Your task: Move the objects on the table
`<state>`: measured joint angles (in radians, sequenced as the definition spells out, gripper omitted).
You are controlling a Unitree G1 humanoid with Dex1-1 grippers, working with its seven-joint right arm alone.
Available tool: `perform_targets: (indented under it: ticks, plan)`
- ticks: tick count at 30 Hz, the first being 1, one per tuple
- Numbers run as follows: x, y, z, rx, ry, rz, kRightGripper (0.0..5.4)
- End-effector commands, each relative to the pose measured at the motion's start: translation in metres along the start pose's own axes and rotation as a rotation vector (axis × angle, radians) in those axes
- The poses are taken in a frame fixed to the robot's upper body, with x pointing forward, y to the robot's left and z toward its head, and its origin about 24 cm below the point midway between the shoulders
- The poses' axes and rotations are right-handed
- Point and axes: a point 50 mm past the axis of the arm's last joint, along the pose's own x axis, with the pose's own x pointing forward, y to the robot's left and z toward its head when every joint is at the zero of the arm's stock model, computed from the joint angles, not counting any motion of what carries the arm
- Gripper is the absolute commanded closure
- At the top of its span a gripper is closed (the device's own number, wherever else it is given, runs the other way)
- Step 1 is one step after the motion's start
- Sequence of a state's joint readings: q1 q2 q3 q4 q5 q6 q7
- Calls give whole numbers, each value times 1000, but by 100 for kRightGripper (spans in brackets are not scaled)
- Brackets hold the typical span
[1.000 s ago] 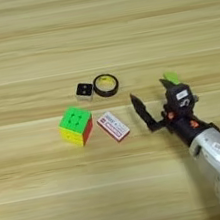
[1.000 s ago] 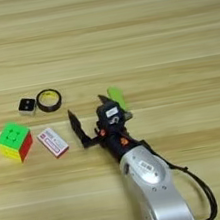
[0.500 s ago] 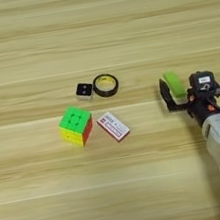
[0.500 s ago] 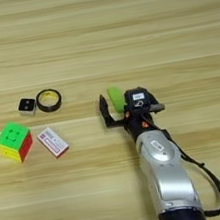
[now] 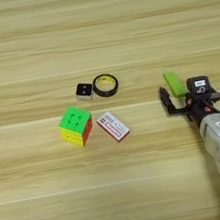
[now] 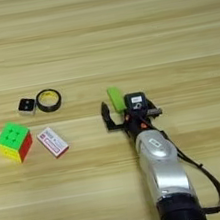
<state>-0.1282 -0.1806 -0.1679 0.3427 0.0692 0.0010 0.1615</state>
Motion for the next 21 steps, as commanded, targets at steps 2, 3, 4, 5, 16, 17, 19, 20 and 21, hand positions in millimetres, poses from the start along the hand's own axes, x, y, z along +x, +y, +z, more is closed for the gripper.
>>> perform_targets:
  ticks: [2, 3, 4, 5, 16, 17, 19, 20, 21]
  plan:
    - [12, -6, 28, -18, -113, 0, 5]
    - [12, -6, 27, -17, -113, 2, 5]
    - [12, -5, 27, -17, -113, 3, 5]
    - [12, -5, 27, -16, -113, 5, 19]
    - [11, -4, 26, -1, -109, 19, 140]
    - [11, -4, 26, -1, -109, 20, 147]
    - [11, -4, 26, -1, -109, 22, 165]
    - [11, -4, 26, 0, -109, 24, 184]
    - [11, -3, 26, 0, -109, 24, 188]
